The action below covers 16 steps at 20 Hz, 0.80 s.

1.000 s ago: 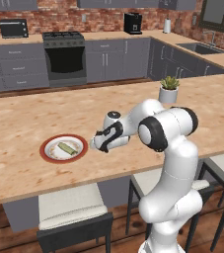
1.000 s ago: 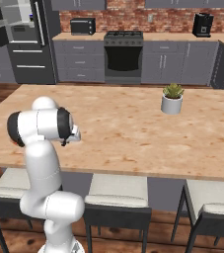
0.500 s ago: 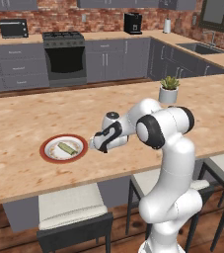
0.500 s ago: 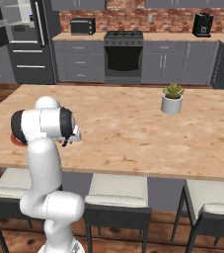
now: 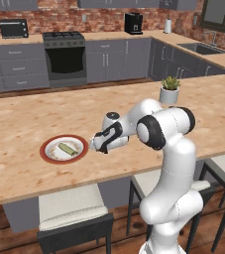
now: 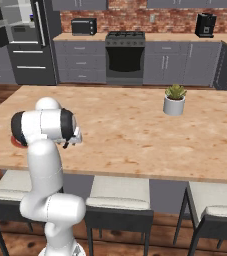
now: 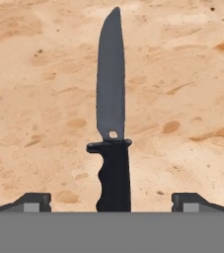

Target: Retrieve the butter from the fridge and place it on a plate on the dining table. Then retrieve the butter knife by the fridge and place it near the plate.

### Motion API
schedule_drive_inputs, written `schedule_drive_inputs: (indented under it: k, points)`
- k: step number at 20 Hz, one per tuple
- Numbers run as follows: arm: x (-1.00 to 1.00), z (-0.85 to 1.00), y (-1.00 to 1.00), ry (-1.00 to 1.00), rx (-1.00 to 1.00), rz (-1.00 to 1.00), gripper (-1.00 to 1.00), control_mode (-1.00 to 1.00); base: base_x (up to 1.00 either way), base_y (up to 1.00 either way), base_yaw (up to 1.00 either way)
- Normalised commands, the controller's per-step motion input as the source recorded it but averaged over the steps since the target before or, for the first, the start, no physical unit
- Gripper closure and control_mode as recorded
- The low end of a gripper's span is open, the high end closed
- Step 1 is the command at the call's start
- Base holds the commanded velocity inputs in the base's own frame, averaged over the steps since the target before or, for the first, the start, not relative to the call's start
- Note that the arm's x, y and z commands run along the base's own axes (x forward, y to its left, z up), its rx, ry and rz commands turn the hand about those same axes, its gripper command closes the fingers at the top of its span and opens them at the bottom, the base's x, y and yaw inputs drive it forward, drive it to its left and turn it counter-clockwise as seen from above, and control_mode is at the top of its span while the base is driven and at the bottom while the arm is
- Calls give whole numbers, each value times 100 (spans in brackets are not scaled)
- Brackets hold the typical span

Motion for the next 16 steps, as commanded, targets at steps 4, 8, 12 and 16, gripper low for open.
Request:
schedule_drive_inputs:
  k: [4,8,12,16]
  points:
    - [0,19,0,1,-1,0,-100,-100,0,0,0]
    - [0,48,0,2,-2,0,-100,-100,0,0,0]
    - [-12,70,0,1,-2,0,-100,-100,0,0,0]
    - [-47,92,0,7,0,-2,-100,-100,0,0,0]
